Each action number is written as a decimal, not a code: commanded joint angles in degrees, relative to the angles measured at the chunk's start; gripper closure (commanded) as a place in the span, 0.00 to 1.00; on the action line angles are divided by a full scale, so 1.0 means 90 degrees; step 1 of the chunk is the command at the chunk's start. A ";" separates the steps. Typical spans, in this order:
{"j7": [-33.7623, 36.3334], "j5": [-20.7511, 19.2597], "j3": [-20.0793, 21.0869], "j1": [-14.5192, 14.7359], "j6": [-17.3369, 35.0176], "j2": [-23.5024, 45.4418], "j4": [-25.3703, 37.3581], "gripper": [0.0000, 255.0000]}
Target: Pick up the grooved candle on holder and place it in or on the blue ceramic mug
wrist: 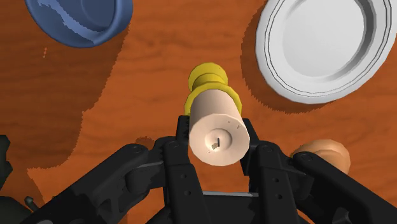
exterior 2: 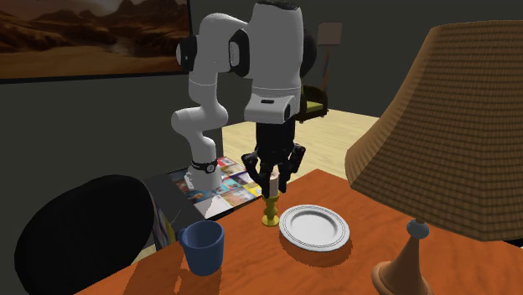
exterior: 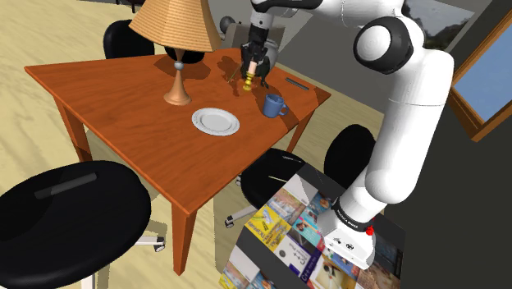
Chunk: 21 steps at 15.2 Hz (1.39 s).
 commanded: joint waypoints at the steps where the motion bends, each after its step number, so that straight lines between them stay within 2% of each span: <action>1: 0.0011 -0.0002 -0.0001 -0.0003 -0.0184 0.0001 0.0182 1.00; 7: 0.0019 0.0005 -0.0006 -0.0030 -0.0703 0.0063 0.0764 1.00; 14: -0.0769 -0.0080 -0.0303 -0.0486 -0.0635 -0.0802 -0.0179 1.00; 21: -0.1577 -0.0152 -0.0642 -0.0949 -0.0745 -0.1319 -0.0591 1.00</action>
